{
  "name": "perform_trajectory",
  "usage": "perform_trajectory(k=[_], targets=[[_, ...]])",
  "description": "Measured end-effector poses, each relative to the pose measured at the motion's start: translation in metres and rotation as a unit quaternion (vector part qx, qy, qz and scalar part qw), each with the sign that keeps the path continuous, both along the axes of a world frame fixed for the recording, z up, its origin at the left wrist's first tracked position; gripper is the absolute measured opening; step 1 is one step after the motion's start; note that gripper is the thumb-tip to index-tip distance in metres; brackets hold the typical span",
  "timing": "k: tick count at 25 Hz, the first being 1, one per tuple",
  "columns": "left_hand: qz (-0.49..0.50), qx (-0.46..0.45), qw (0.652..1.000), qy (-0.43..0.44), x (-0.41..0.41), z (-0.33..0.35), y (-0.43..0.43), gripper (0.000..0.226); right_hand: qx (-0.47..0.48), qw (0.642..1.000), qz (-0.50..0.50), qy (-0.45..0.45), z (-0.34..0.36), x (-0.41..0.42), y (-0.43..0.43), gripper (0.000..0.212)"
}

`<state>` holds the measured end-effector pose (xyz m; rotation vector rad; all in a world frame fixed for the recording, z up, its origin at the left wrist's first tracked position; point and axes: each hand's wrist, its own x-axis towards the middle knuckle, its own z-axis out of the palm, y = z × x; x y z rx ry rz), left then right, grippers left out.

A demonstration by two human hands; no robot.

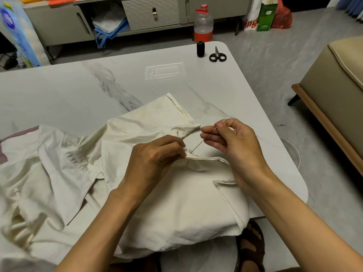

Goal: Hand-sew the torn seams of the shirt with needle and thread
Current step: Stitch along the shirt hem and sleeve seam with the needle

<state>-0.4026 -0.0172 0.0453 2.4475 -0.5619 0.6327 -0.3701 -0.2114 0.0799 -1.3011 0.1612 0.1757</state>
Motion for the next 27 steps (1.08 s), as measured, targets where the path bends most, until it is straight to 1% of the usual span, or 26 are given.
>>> perform_trajectory(k=[1, 3, 5, 9, 12, 14, 17, 19, 22, 24, 27], targets=[[-0.010, -0.017, 1.000, 0.012, -0.002, -0.002, 0.002, 0.008, 0.013, 1.000, 0.000, 0.006, 0.001, 0.000, 0.000, 0.013], [-0.023, -0.041, 0.999, 0.026, -0.006, -0.005, 0.006, 0.005, 0.007, 1.000, -0.002, 0.000, 0.001, -0.001, 0.001, 0.011], [-0.022, -0.045, 0.998, 0.029, -0.008, -0.008, 0.012, 0.004, 0.005, 1.000, 0.004, -0.017, 0.003, -0.003, 0.001, 0.012], [0.002, -0.032, 0.998, 0.053, -0.011, -0.011, 0.025, 0.017, 0.031, 0.998, 0.007, -0.054, 0.016, -0.010, 0.000, 0.013], [0.031, -0.037, 0.996, 0.070, -0.011, -0.017, 0.042, 0.024, 0.081, 0.995, 0.017, -0.051, 0.026, -0.013, -0.005, 0.014], [0.083, -0.079, 0.989, 0.097, -0.014, -0.017, 0.046, 0.033, 0.121, 0.991, 0.056, -0.023, 0.030, -0.016, -0.010, 0.013], [0.175, -0.184, 0.949, 0.188, -0.019, -0.008, 0.038, 0.044, 0.147, 0.979, 0.133, 0.038, 0.029, -0.022, -0.016, 0.012], [0.189, -0.247, 0.922, 0.232, -0.021, -0.006, 0.031, 0.043, 0.129, 0.975, 0.173, 0.055, 0.027, -0.025, -0.020, 0.012], [0.215, -0.320, 0.893, 0.231, -0.027, -0.002, 0.019, 0.030, 0.054, 0.982, 0.176, 0.030, 0.021, -0.027, -0.020, 0.011], [0.247, -0.322, 0.884, 0.232, -0.035, 0.002, 0.010, 0.022, 0.006, 0.988, 0.154, 0.010, 0.019, -0.026, -0.016, 0.012], [0.250, -0.320, 0.874, 0.267, -0.041, 0.002, 0.007, 0.024, -0.056, 0.990, 0.126, -0.012, 0.016, -0.024, -0.007, 0.012]])
